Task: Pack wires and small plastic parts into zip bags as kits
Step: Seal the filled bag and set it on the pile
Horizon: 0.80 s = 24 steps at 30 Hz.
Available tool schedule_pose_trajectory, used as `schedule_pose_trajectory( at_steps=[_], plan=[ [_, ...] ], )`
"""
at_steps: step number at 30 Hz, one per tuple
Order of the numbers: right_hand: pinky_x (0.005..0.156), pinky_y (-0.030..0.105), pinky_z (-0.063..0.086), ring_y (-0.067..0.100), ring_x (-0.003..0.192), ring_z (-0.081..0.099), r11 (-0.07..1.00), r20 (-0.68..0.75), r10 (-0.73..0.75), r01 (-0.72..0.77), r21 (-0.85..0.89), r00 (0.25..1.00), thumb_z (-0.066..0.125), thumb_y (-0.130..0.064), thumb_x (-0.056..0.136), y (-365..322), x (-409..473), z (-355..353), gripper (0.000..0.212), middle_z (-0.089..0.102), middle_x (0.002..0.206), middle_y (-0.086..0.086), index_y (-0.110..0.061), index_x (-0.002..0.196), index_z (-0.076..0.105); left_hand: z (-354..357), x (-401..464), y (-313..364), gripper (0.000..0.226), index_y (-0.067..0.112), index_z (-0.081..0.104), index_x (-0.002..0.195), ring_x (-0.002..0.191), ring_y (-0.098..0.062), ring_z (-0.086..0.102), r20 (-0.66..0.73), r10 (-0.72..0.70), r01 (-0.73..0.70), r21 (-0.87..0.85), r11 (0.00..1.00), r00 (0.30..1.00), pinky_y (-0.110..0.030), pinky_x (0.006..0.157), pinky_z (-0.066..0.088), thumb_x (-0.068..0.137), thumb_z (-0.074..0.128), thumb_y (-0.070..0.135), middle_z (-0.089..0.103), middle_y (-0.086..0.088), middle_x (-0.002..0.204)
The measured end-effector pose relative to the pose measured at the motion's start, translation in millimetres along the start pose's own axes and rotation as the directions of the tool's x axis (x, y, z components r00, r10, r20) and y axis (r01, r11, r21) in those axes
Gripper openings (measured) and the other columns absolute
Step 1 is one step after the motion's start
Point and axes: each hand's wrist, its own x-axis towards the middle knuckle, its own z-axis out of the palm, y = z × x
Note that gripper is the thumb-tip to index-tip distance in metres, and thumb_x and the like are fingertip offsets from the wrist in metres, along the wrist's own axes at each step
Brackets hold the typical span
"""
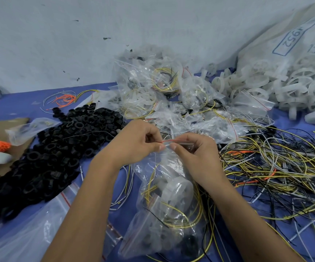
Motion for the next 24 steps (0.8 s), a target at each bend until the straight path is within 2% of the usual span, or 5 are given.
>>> schedule_pose_trajectory(
  at_steps=[4, 7, 12, 15, 24],
  plan=[
    [0.078, 0.036, 0.059, 0.011, 0.086, 0.073, 0.999, 0.043, -0.022, 0.024, -0.048, 0.999, 0.079, -0.01, 0.086, -0.8, 0.4, -2.2, 0.008, 0.077, 0.085, -0.005, -0.016, 0.092, 0.081, 0.0, 1.4, 0.4, 0.009, 0.016, 0.078, 0.079, 0.068, -0.02, 0.068, -0.014, 0.006, -0.006, 0.011, 1.0, 1.0, -0.041, 0.071, 0.057, 0.085, 0.082, 0.01, 0.071, 0.003, 0.071],
    [0.073, 0.032, 0.057, 0.011, 0.08, 0.071, 0.998, 0.053, -0.049, 0.052, -0.041, 0.997, 0.079, -0.008, 0.085, -1.1, 0.1, -1.2, 0.009, 0.076, 0.081, -0.005, -0.017, 0.089, 0.081, -0.4, 0.1, -1.4, 0.008, 0.015, 0.078, 0.082, 0.068, -0.017, 0.067, 0.007, 0.01, -0.009, -0.033, 0.999, 1.0, -0.042, 0.073, 0.058, 0.085, 0.081, 0.009, 0.071, 0.001, 0.073],
    [0.074, 0.02, 0.054, 0.008, 0.08, 0.073, 0.998, 0.071, -0.061, 0.061, -0.008, 0.996, 0.079, -0.008, 0.085, 1.4, 1.1, -0.6, 0.011, 0.077, 0.081, -0.007, -0.018, 0.086, 0.081, 3.4, 0.3, 1.3, 0.017, 0.017, 0.075, 0.077, 0.065, -0.005, 0.062, 0.014, 0.056, -0.055, -0.045, 0.997, 0.998, -0.025, 0.066, 0.053, 0.084, 0.079, 0.003, 0.07, 0.005, 0.071],
    [0.075, 0.021, 0.055, 0.009, 0.083, 0.074, 0.997, 0.066, -0.072, 0.073, -0.016, 0.995, 0.079, -0.009, 0.086, 1.5, 1.2, -1.0, 0.008, 0.078, 0.083, -0.007, -0.016, 0.088, 0.081, 7.2, 1.3, 1.2, 0.018, 0.016, 0.072, 0.076, 0.062, -0.003, 0.059, -0.003, 0.04, -0.04, -0.061, 0.997, 0.999, -0.031, 0.067, 0.053, 0.085, 0.077, 0.001, 0.068, 0.005, 0.069],
    [0.069, 0.017, 0.051, 0.002, 0.073, 0.069, 0.998, 0.016, -0.041, 0.042, -0.04, 0.999, 0.079, -0.008, 0.085, 4.2, 3.9, -2.8, 0.008, 0.075, 0.076, -0.009, -0.016, 0.083, 0.079, -3.6, -1.9, -11.6, 0.011, 0.016, 0.076, 0.078, 0.068, -0.02, 0.068, -0.046, 0.016, -0.015, 0.023, 1.0, 0.999, -0.035, 0.067, 0.054, 0.085, 0.081, 0.01, 0.071, 0.0, 0.07]
  ],
)
